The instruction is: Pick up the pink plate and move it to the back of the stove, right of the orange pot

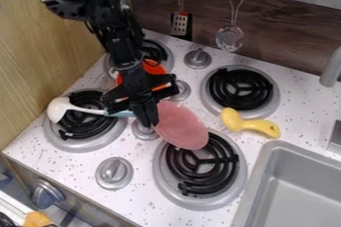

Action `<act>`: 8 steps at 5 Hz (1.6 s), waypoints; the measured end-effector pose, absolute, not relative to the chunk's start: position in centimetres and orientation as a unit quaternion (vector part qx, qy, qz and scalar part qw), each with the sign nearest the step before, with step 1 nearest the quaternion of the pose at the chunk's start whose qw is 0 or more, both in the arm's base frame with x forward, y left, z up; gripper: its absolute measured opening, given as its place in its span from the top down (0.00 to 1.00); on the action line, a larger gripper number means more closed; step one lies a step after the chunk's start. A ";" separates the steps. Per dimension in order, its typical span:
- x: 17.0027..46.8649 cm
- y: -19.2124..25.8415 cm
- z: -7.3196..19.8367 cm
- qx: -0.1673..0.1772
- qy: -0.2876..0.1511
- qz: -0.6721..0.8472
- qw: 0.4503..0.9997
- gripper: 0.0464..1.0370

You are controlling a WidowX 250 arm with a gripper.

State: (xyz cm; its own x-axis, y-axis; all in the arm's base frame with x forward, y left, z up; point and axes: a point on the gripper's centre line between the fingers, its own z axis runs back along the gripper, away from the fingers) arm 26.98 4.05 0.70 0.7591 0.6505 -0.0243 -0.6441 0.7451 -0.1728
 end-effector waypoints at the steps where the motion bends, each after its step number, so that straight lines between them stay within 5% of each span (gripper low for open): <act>1: 27.0 3.6 1.9 -0.079 -0.028 0.338 0.937 0.99; 4: 28.0 2.8 4.5 -0.047 -0.036 0.277 0.959 0.99; 6: 28.6 2.4 6.6 0.014 -0.090 0.265 0.960 0.99; 8: 28.6 4.6 7.6 0.090 -0.091 0.225 0.966 0.99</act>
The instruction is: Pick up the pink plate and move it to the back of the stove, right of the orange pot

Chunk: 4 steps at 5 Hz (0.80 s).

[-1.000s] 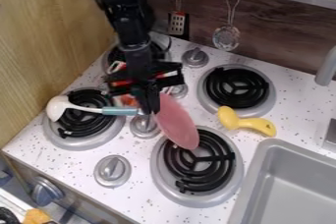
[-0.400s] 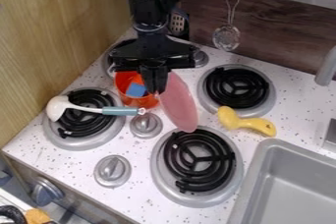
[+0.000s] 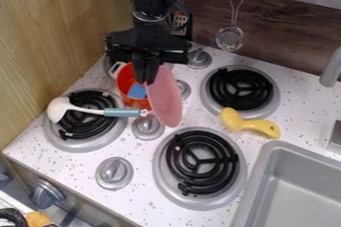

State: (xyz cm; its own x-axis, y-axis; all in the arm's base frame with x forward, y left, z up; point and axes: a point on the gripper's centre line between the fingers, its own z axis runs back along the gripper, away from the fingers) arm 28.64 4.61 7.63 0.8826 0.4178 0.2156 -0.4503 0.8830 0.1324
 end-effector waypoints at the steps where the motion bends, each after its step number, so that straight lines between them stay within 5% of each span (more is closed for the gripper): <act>1: 28.6 6.7 8.5 0.119 -0.106 0.215 0.963 0.99; 2: 29.6 7.7 9.1 0.162 -0.143 0.171 0.961 0.99; 4: 32.4 6.4 9.2 0.157 -0.194 0.150 0.957 0.99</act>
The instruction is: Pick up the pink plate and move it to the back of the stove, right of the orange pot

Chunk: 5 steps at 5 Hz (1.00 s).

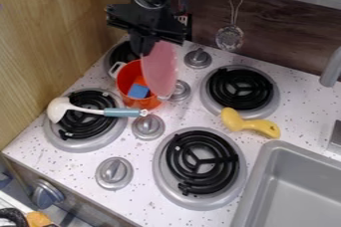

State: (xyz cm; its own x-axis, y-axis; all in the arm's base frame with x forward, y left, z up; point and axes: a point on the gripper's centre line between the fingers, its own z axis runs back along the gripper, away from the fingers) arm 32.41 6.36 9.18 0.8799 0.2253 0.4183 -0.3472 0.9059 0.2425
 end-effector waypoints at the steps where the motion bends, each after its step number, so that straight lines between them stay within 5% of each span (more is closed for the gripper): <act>1: 34.0 5.3 9.0 0.154 -0.230 0.147 0.950 0.99; 5: 39.6 3.4 5.6 0.103 -0.316 0.082 0.940 0.99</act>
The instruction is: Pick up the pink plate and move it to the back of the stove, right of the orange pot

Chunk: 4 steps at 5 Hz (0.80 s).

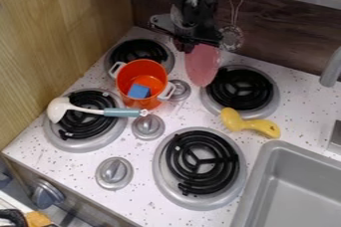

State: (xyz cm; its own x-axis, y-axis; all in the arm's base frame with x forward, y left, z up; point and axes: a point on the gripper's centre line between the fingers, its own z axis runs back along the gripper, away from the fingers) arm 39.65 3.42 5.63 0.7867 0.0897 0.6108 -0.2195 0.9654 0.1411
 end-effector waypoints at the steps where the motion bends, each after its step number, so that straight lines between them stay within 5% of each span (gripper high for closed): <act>1: 40.1 3.3 5.4 0.091 -0.328 0.080 0.937 0.99; 2: 40.3 3.9 4.5 0.082 -0.328 0.079 0.938 0.97; 4: 39.9 3.8 4.0 0.080 -0.377 0.071 0.920 0.59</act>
